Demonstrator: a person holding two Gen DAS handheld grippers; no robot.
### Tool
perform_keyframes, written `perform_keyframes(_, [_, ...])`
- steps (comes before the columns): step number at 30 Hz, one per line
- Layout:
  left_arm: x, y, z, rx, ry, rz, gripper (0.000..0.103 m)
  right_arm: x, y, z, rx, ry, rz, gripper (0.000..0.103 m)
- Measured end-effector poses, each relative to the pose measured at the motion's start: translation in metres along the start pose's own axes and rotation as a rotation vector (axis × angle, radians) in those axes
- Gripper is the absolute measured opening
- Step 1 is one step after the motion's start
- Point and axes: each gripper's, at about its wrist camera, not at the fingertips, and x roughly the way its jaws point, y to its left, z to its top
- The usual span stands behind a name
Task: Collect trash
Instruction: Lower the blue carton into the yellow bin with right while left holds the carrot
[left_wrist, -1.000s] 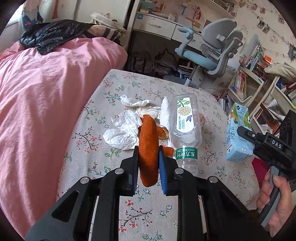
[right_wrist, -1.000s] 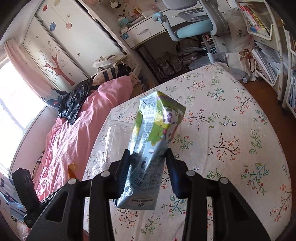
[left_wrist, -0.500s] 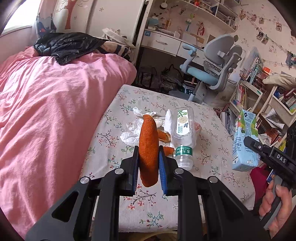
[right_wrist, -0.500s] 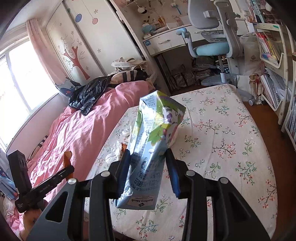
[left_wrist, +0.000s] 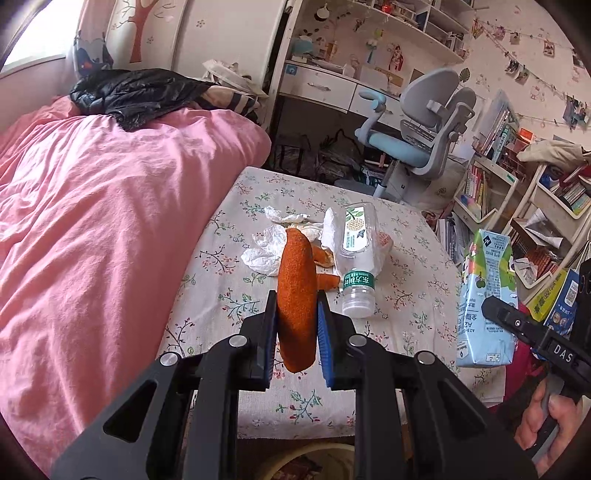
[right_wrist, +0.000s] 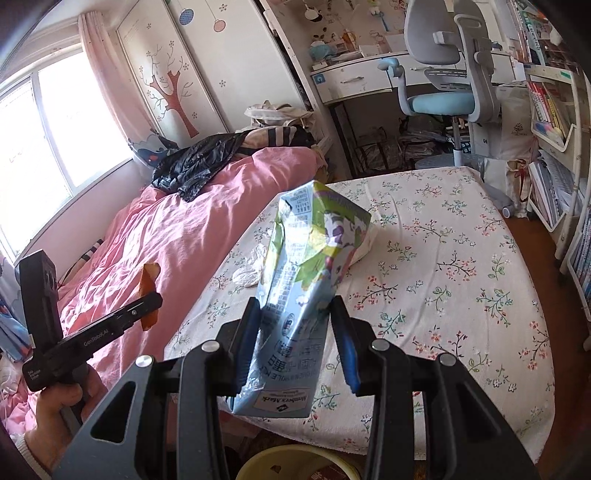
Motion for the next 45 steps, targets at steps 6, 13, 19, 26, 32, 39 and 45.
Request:
perform_keyframes(6, [-0.005, 0.002, -0.006, -0.006, 0.000, 0.000, 0.019, -0.003, 0.014, -0.017, -0.034, 0.030, 0.013, 0.039])
perform_keyframes(13, [-0.011, 0.004, -0.013, -0.016, -0.002, 0.001, 0.019, -0.003, 0.034, -0.050, -0.084, 0.096, 0.034, 0.039])
perform_keyframes(19, [-0.018, 0.010, -0.019, -0.025, -0.004, 0.004, 0.019, 0.003, 0.054, -0.090, -0.145, 0.191, 0.046, 0.039])
perform_keyframes(26, [-0.021, 0.012, -0.021, -0.029, -0.004, 0.003, 0.019, 0.012, 0.071, -0.126, -0.244, 0.295, 0.041, 0.039])
perform_keyframes(32, [-0.022, 0.012, -0.021, -0.035, -0.006, 0.002, 0.019, 0.019, 0.078, -0.141, -0.314, 0.353, 0.028, 0.039])
perform_keyframes(39, [-0.023, 0.012, -0.022, -0.034, -0.006, 0.002, 0.019, 0.028, 0.080, -0.154, -0.344, 0.409, 0.017, 0.040])
perform_keyframes(45, [-0.023, 0.012, -0.022, -0.033, -0.006, 0.003, 0.019, 0.043, 0.082, -0.171, -0.378, 0.510, 0.000, 0.048])
